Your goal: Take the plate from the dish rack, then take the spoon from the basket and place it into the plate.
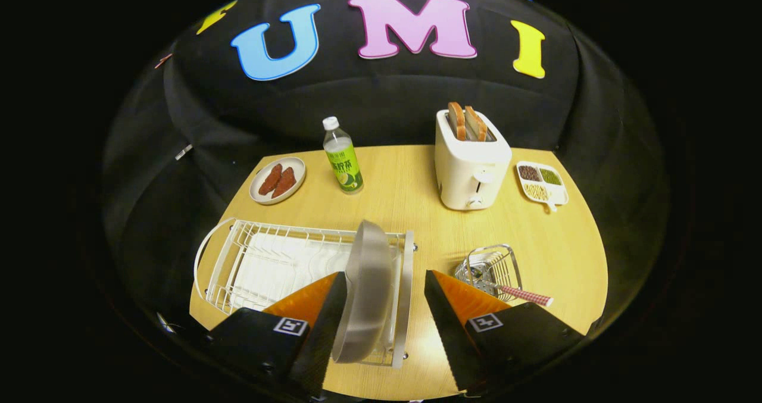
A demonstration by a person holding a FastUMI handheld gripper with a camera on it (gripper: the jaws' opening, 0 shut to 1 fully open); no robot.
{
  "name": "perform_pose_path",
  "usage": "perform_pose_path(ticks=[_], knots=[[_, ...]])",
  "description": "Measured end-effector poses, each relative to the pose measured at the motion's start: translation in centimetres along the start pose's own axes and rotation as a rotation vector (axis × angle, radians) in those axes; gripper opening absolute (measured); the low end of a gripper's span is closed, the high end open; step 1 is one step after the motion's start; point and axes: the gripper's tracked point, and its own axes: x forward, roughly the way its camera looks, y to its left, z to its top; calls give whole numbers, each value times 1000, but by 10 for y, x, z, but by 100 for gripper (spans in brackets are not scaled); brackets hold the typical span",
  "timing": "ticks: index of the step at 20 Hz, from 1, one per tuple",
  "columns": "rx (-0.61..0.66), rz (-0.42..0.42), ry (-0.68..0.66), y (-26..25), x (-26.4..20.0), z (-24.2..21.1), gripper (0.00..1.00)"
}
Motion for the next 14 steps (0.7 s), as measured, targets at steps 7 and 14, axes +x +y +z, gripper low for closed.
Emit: perform_pose_path(ticks=[7, 14], knots=[[40, 29, 73, 20, 11, -11, 46], [-23, -86, 47, 24, 6, -12, 33]])
